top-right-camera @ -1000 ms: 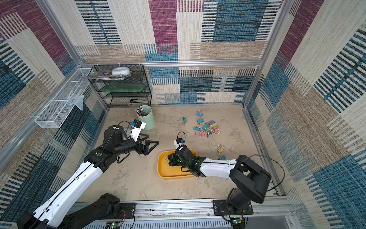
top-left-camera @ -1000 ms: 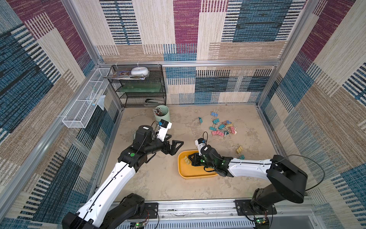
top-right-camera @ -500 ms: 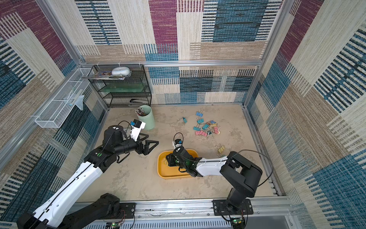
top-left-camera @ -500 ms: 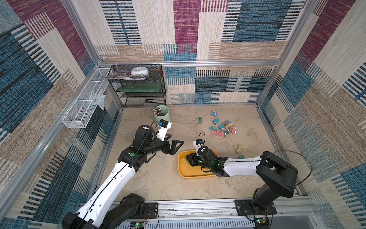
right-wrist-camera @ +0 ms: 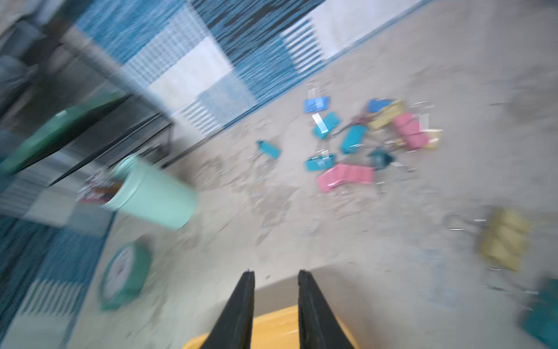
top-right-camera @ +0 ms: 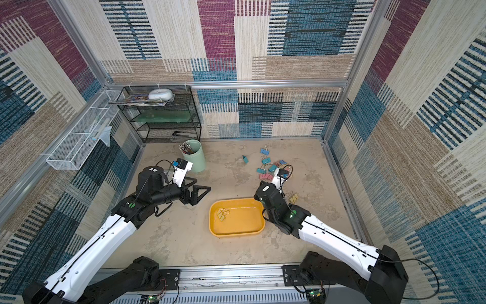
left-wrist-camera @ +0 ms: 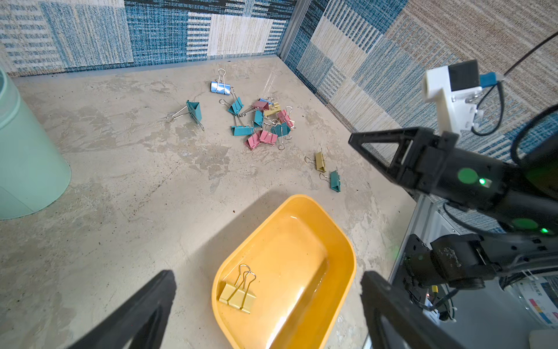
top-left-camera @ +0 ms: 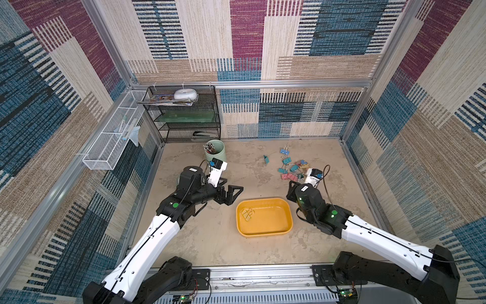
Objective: Put the binder clips in the storage box
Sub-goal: Pick up the binder clip at the center of the board.
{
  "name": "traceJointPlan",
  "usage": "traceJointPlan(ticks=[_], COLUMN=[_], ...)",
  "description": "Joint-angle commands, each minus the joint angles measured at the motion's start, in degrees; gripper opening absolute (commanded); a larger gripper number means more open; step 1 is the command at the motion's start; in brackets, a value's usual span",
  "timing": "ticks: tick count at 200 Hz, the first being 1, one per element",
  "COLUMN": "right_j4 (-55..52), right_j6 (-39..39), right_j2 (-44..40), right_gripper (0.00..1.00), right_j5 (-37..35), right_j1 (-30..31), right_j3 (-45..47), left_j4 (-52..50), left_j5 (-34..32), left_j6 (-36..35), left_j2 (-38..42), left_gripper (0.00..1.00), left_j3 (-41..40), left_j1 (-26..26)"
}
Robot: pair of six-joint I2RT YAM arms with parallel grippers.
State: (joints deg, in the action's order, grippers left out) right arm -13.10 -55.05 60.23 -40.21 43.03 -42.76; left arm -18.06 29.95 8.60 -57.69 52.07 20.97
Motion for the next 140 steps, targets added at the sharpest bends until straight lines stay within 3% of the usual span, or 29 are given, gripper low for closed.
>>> traceJointPlan(ticks=[1, 15, 49, 101, 140], right_j4=[-19.32, -22.04, -18.86, -15.16, -17.01], right_j6=[-6.57, -6.53, -1.52, 2.03, -1.54], right_j2=[2.48, 5.31, 12.20, 22.56, 24.99], right_gripper=[0.31, 0.32, 0.35, 0.41, 0.40], right_j5=[-2.46, -0.28, 3.78, 3.84, 4.43], right_j1=[-8.45, -12.97, -17.10, -19.05, -19.08], right_j3=[-1.00, -1.22, -0.30, -1.61, -1.70], left_j4=[1.36, 1.37, 1.37, 1.30, 1.34], left_j5=[0.28, 0.13, -0.37, -0.57, -0.62], left_j6=[0.53, 0.63, 0.36, 0.41, 0.54], left_j2=[-0.38, -0.34, 0.08, -0.04, -0.10], left_gripper=[1.00, 1.00, 1.00, 1.00, 1.00], left_j3=[0.31, 0.25, 0.13, 0.05, 0.05], left_j1=[-0.10, -0.12, -0.14, -0.14, -0.16])
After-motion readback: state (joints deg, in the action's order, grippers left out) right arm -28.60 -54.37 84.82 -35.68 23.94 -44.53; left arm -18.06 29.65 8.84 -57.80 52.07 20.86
